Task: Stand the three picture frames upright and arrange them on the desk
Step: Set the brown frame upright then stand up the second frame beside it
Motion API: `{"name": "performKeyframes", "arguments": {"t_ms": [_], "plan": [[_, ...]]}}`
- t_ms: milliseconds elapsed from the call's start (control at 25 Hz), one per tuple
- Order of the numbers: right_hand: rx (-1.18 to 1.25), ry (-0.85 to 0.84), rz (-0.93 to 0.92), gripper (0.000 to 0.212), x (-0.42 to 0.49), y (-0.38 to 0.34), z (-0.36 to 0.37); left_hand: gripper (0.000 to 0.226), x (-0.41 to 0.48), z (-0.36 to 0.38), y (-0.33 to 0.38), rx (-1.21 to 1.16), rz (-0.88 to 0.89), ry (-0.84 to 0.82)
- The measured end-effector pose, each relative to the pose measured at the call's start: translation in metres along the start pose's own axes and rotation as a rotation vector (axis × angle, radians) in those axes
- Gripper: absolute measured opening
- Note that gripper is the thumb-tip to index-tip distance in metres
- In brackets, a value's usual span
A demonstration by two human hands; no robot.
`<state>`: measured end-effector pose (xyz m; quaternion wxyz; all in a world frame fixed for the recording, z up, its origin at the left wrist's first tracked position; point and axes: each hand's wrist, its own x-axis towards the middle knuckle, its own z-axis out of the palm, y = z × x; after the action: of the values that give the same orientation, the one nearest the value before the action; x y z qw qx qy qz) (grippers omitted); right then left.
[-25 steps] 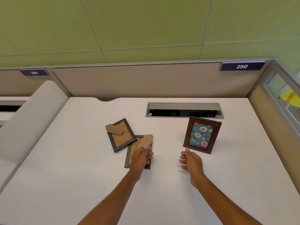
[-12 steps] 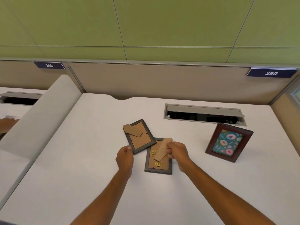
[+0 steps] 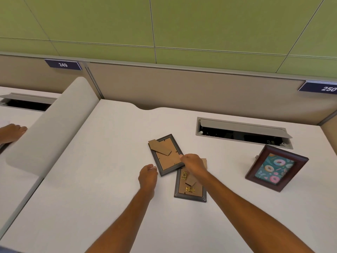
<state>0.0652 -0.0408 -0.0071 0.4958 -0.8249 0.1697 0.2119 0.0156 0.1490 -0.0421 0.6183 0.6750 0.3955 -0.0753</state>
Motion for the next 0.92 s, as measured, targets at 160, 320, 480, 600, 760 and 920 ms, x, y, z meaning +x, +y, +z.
{"name": "performKeyframes", "arguments": {"t_ms": [160,320,480,600,760,920], "plan": [[-0.017,0.024,0.003,0.051,0.004,0.002,0.000,0.045,0.005,0.004,0.000,0.083,0.025,-0.029],[0.007,0.025,0.010,0.050,0.005,0.002,-0.002,0.048,0.008,0.009,0.001,0.035,-0.013,-0.014],[0.019,0.022,0.016,0.041,0.004,0.004,-0.006,0.048,0.011,0.012,0.005,0.013,-0.059,0.021],[0.035,0.017,0.011,0.029,0.003,0.005,-0.009,0.045,0.016,0.011,0.009,-0.066,-0.068,0.018],[0.046,0.018,-0.011,0.026,0.005,0.006,-0.011,0.032,0.018,0.012,0.015,-0.128,-0.041,-0.031],[0.066,-0.007,-0.039,0.035,0.004,0.009,-0.015,0.031,0.016,0.010,0.024,-0.124,-0.005,-0.087]]}}
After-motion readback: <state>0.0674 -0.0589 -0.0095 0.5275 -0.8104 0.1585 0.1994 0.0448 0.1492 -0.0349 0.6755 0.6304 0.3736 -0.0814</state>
